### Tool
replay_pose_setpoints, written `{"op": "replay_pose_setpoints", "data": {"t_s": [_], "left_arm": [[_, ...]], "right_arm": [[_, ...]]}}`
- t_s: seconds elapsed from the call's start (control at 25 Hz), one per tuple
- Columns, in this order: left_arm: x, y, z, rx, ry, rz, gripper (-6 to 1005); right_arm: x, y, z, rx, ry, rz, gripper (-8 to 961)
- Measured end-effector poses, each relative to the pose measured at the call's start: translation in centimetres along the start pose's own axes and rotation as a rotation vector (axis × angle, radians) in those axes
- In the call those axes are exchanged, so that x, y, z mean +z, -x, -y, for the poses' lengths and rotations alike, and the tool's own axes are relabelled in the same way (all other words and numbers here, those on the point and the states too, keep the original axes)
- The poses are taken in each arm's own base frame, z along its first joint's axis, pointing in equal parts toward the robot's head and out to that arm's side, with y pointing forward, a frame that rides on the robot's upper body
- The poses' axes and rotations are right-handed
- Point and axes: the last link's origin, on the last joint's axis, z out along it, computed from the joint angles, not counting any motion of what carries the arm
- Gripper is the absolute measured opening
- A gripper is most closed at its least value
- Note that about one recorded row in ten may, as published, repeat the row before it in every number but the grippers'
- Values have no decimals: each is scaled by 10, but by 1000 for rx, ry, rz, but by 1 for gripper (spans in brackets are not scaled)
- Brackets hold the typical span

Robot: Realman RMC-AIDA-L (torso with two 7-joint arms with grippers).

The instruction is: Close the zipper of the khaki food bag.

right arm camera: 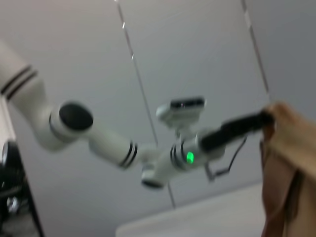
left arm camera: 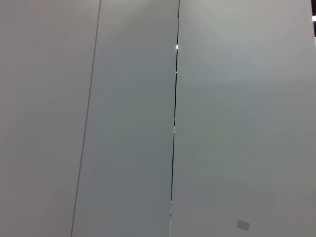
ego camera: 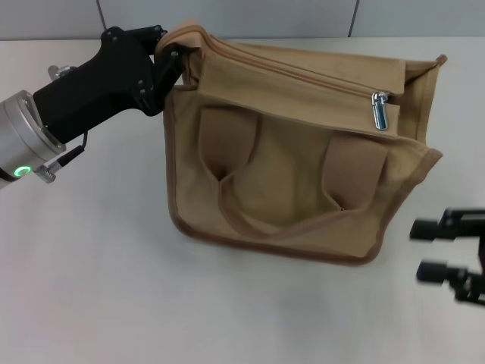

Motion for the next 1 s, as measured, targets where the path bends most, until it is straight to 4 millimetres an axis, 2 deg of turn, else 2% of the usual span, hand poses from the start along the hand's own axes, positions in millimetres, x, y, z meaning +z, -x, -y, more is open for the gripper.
{"op": "replay_pose_setpoints", "data": {"t_s": [0.2,0.4,0.44,0.48,0.56,0.64,0.68,0.8,0.84,0.92,1.0], "left_arm": [[-4,2,-1,-23,-8,6,112],[-19,6,-3,-45,-34,23,119],[-30,5,-3,-66,-26,71,120],[-30,5,-3,-66,-26,71,122],[-47,-1,0,-87,-16,146,124],[-80,-18,-2,-106,3,226,127],[-80,-18,-2,-106,3,226,176],[-110,-34,-11,-123,45,245,325],[-122,-36,-20,-138,61,242,374],[-125,-33,-23,-135,61,245,458],[-123,-22,-33,-128,85,265,542]], "right_arm": [[6,-14,1,-26,-23,-49,463],[14,-21,4,-17,-19,-61,543],[17,-22,6,-15,-17,-74,586],[17,-22,6,-15,-17,-74,629],[20,-24,8,-14,-17,-89,716],[24,-24,11,-11,-13,-104,771],[24,-24,11,-11,-13,-104,783],[29,-26,11,-3,5,-114,818],[34,-29,10,1,23,-119,830],[37,-30,10,1,30,-120,830],[41,-31,9,-5,40,-120,830]]}}
